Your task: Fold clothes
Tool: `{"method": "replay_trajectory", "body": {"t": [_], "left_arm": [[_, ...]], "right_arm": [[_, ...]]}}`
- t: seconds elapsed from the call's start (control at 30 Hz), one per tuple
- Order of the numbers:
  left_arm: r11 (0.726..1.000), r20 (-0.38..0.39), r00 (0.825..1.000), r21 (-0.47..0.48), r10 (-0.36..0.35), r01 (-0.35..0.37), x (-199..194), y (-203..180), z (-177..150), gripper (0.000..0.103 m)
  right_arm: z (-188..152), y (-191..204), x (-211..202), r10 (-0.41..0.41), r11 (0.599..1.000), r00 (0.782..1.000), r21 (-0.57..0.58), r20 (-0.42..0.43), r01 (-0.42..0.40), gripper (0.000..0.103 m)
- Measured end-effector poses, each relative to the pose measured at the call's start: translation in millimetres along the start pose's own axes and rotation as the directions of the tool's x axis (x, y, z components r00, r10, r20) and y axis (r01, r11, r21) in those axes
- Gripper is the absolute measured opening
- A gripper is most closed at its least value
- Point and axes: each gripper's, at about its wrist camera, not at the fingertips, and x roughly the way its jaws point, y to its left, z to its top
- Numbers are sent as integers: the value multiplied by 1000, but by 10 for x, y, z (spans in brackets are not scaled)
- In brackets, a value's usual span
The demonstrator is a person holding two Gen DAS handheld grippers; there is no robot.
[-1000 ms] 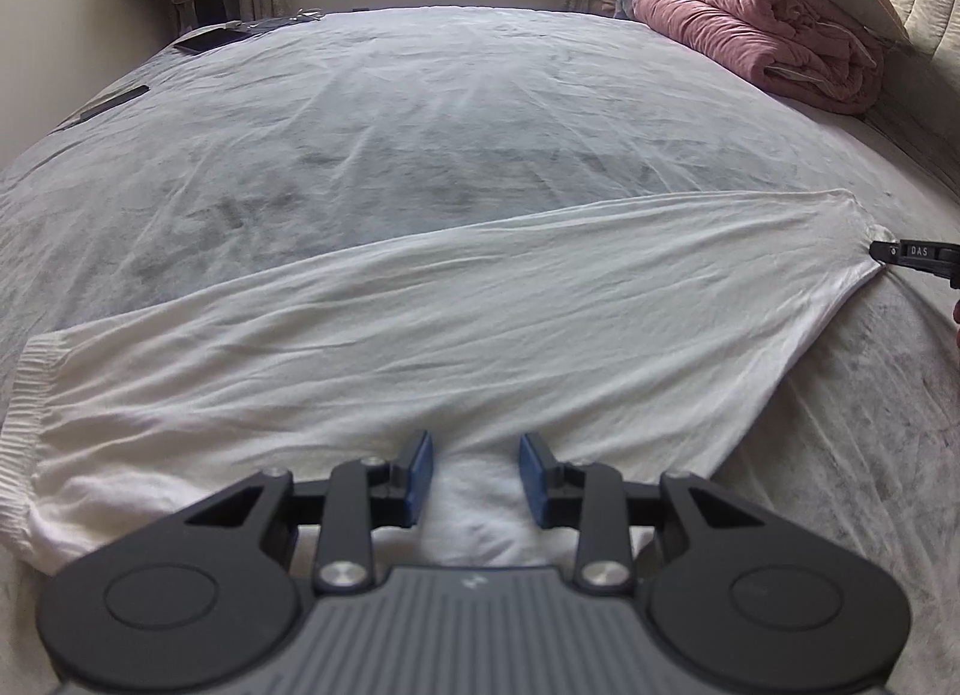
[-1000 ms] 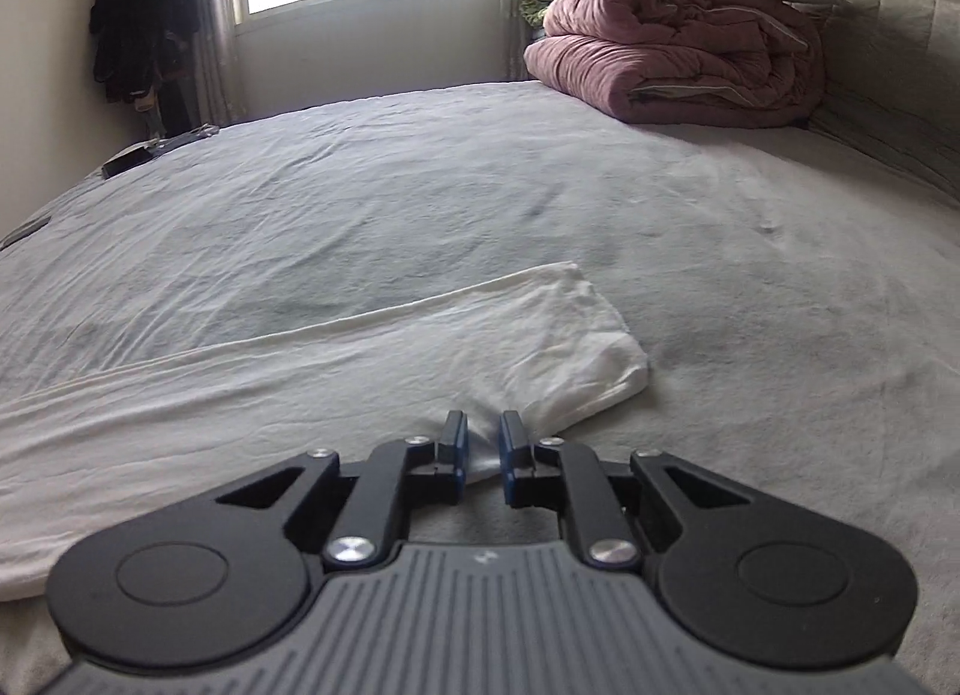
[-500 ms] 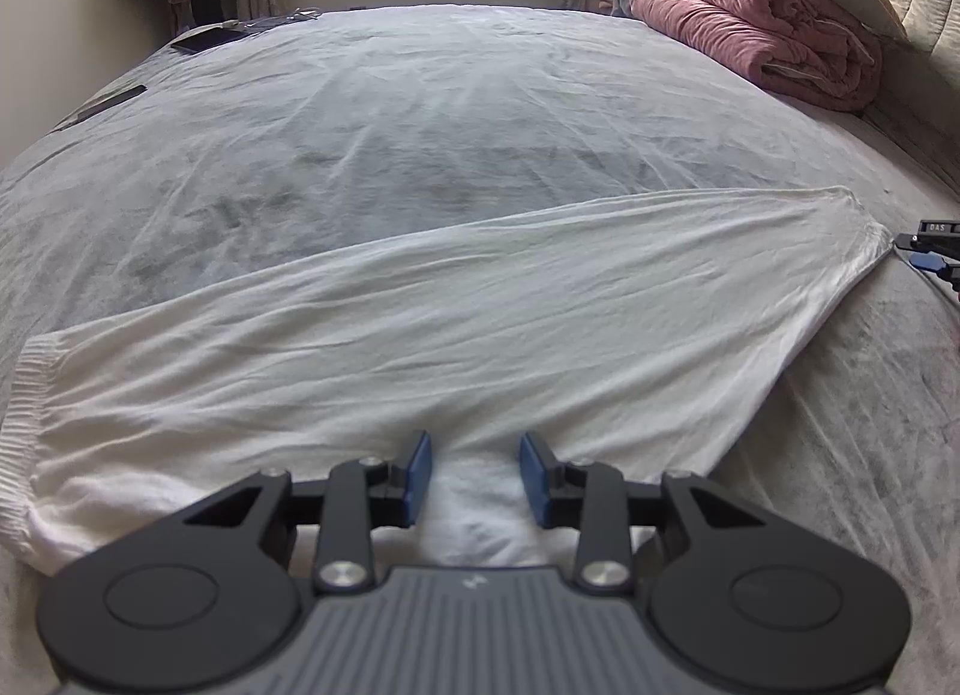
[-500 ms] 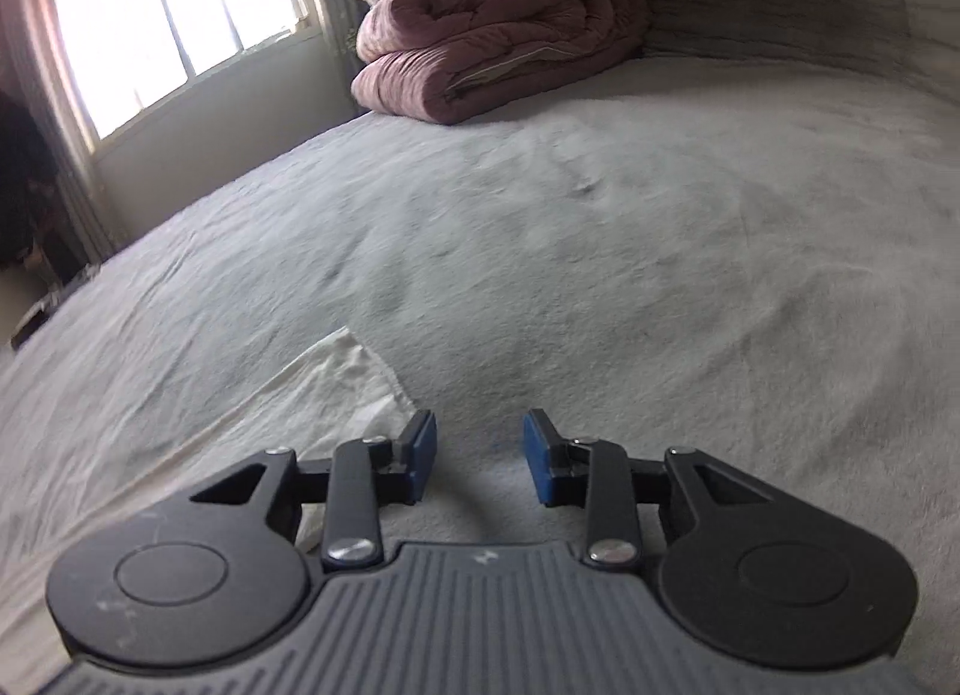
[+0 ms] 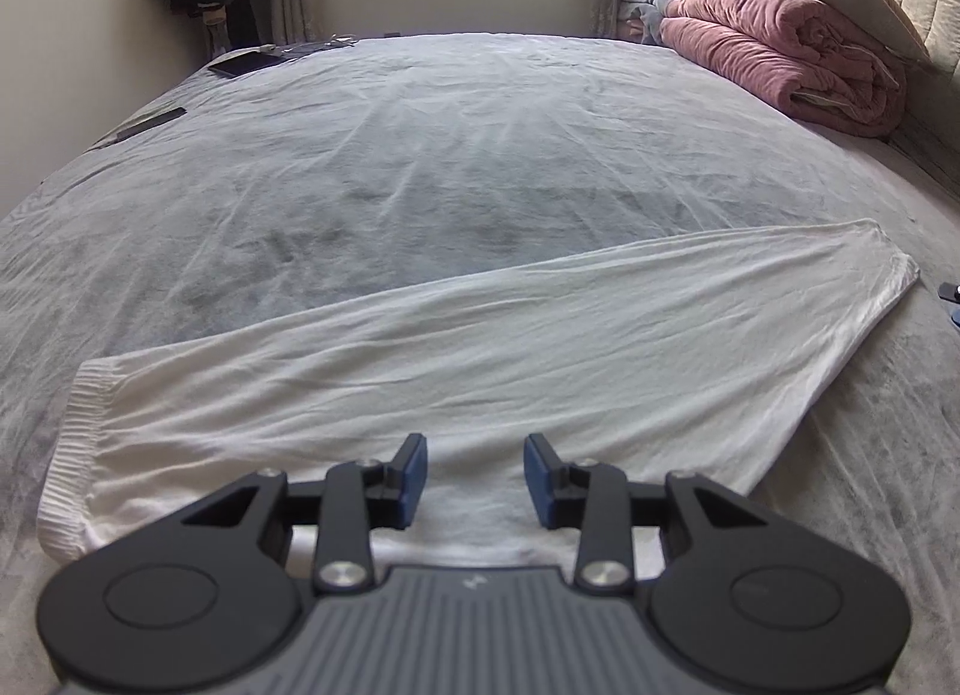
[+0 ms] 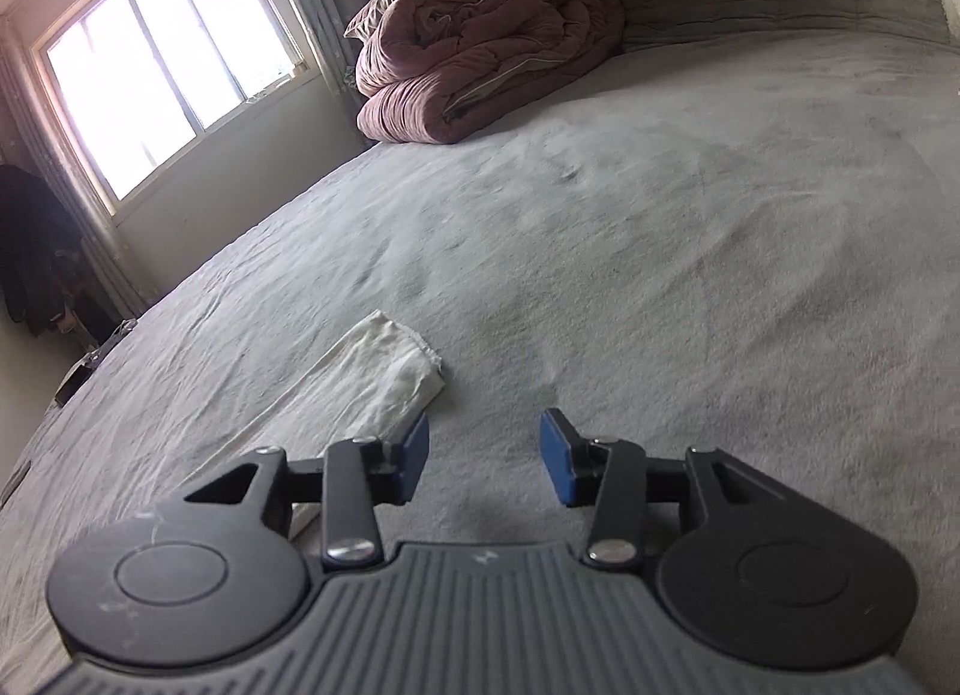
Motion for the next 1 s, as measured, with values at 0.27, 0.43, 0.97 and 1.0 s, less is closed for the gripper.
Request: {"method": "replay_trajectory", "body": {"t": [0.27,0.43,0.97,1.0], "left_arm": [[962,-18,997,-263,77,-79,-24,776,83,40],[887,-73,996,-453,57,-84,74,1324,-45,41],[800,-50,998,-598,34,-57,-124,1644,-186,40],[818,-47,998,-572,45,-64,-141,1587,-161,40]], "right_arm": [[-213,214,-135,-50,989,999,-140,15,52,60],[-287,385,-57,-98,957,995,-273,0,94,75],[-369,405,-98,-83,956,997,-284,-6,78,86],[-374,418,-97,-88,953,996,-290,-4,83,86]]}}
